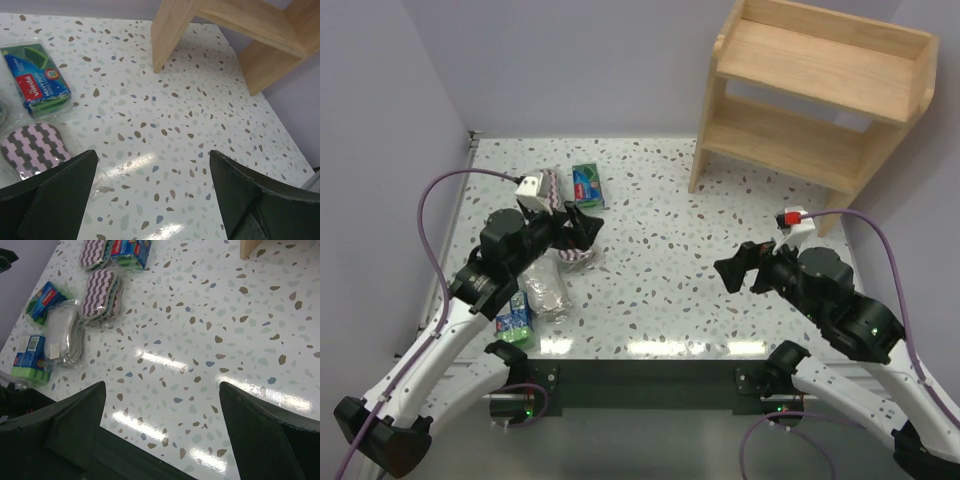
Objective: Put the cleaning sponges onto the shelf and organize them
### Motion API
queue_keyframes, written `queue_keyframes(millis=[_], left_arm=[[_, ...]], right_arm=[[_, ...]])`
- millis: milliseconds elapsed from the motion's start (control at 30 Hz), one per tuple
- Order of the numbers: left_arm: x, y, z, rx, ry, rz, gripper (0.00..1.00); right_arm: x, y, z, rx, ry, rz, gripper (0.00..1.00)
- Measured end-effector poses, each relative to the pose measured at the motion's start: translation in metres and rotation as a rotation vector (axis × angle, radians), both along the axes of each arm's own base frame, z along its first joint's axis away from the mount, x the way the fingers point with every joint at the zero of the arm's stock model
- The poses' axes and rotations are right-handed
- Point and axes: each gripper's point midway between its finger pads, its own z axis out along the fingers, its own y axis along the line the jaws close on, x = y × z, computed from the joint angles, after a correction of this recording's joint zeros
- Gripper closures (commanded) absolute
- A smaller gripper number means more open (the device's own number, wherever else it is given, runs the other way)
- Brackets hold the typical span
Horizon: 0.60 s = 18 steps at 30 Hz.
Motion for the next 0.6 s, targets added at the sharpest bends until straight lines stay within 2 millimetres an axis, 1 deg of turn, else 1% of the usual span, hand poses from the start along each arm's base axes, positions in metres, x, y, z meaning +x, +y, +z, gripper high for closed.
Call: queue_keyframes(millis=[67,167,233,300,367,433,600], left_arm=[[0.009,0.006,-0.013,0.031,0.036,0.051,0.0],[0.025,0.016,-0.046,0.115,0.136,0.144,0.0],[0.035,0.021,-0.079,0.19,0.229,0.193,0.0],[0.04,0.027,-0.111,0.26,0.318,0.233,0.0],[0.042,0.036,-0.133,0.316,0.373,0.281,0.0],[0.046,0.045,-0.147,0.358,0.399,0.336,0.0],[0.057,0.065,-0.172,0.448,0.434,0.458,0.0]], right_arm=[[0.0,-0.003,-0.003,-0.007,0.01,-0.019,0.01],[0.001,-0.006,-0.006,-0.008,0.014,-0.037,0.01],[0.001,-0.007,-0.014,-0.011,0.025,-0.043,0.01],[0.0,-0.007,-0.024,-0.018,0.044,-0.047,0.01],[0.0,-0.006,-0.032,-0.026,0.062,-0.049,0.01],[0.0,-0.005,-0.04,-0.031,0.082,-0.047,0.01],[-0.001,0.002,-0.056,-0.034,0.124,-0.029,0.01]])
